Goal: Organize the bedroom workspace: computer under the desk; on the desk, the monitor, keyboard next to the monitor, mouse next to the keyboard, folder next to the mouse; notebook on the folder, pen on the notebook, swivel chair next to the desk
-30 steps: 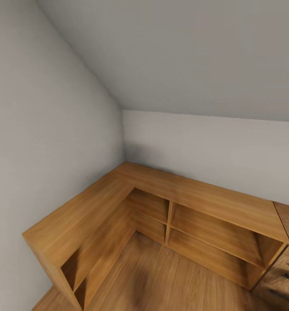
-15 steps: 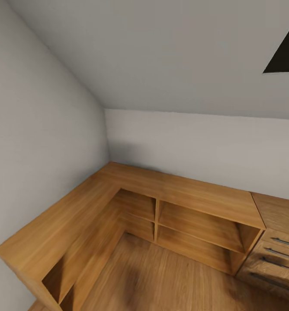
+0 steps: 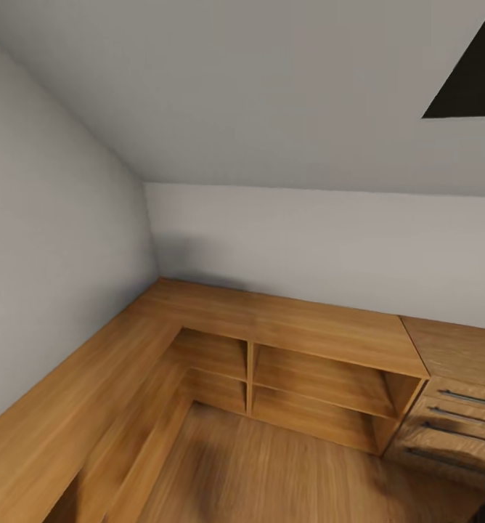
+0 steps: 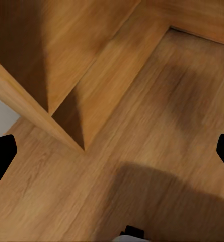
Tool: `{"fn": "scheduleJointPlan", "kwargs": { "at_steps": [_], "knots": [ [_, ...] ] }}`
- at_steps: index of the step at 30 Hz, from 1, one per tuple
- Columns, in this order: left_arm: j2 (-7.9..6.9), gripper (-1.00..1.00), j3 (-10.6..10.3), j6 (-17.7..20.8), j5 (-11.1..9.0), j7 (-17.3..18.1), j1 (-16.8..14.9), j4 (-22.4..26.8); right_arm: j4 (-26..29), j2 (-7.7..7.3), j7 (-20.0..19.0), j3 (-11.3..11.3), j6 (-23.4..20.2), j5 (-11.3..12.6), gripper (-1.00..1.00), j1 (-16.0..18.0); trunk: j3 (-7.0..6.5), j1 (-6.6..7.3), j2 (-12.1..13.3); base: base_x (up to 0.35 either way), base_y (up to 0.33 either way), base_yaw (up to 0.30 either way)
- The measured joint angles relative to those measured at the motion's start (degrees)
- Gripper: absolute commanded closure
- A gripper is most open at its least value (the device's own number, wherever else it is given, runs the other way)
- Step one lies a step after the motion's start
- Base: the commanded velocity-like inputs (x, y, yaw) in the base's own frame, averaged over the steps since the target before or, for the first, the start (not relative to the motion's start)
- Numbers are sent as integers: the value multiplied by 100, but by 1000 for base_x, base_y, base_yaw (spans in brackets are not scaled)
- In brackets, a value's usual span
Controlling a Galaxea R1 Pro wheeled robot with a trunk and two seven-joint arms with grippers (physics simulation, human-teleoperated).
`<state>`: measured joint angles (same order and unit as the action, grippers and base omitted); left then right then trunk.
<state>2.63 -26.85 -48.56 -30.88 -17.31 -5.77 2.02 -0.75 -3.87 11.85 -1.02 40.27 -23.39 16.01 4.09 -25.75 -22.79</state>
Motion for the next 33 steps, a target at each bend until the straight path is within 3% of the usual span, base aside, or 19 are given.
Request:
{"fn": "scheduleJointPlan", "kwargs": {
  "at_steps": [20,33],
  "knots": [
    [0,-100,2,-1,0,0,0,0,0,-7,0,0,3,0,-100,0,85,0,0,10,8,-244],
    [0,-100,-6,-2,10,9,0,0,3,-9,0,-1,3,0,-100,0,127,1,-1,188,160,-255]
  ]
}}
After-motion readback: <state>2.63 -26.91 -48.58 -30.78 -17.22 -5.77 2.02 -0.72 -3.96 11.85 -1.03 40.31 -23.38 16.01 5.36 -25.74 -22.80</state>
